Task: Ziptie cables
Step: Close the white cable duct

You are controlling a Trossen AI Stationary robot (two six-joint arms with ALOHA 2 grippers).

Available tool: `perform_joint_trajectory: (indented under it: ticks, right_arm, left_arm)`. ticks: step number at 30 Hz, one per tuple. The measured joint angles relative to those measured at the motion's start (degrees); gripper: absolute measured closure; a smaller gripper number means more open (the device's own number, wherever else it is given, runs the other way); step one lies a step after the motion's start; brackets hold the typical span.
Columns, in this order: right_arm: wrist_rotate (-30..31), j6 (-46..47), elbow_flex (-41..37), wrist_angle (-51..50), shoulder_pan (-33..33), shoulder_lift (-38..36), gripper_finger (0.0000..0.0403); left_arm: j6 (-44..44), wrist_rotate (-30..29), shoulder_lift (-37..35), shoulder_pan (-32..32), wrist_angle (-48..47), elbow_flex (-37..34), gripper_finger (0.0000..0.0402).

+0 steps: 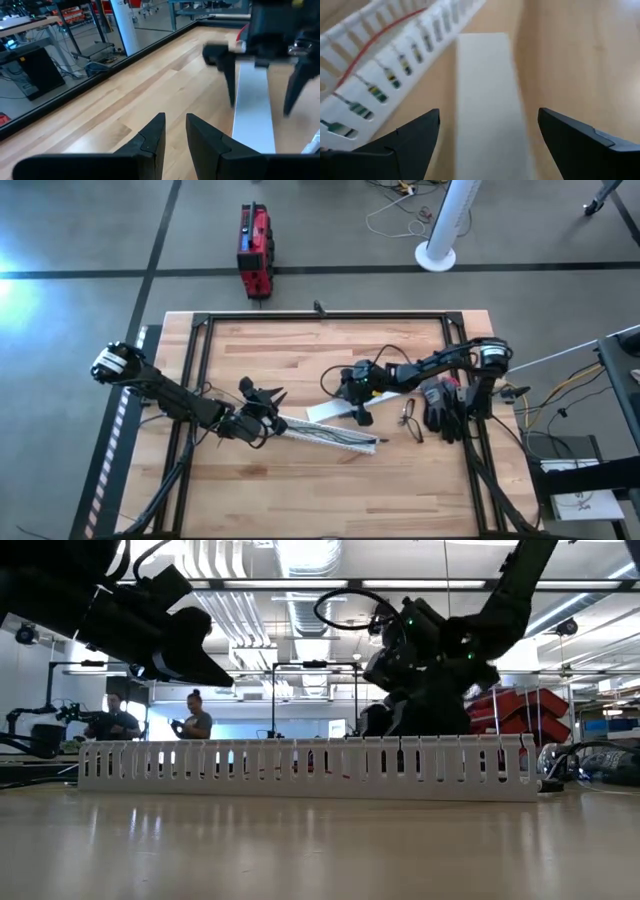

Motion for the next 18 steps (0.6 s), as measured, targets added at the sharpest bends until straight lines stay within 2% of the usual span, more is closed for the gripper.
perform_joint_trajectory:
  ticks: [7,14,18]
  right_arm:
    - [-2.48,1.01,0.17,11.34,-1.16,7.83,0.0077]
    - [-3.20,1.40,0.45,12.64,-2.42,10.71,0.0081]
    - [-3.09,1.27,0.49,13.39,-2.47,11.97,0.0097]
  left_arm:
    - [0.54,0.28,-0.02,0.00,0.15,0.02,0.0332]
    - [8.38,1.00,-0.48,-0.02,2.46,1.08,0.0325]
    - [13.27,0.99,-0.74,-0.02,2.82,3.77,0.0323]
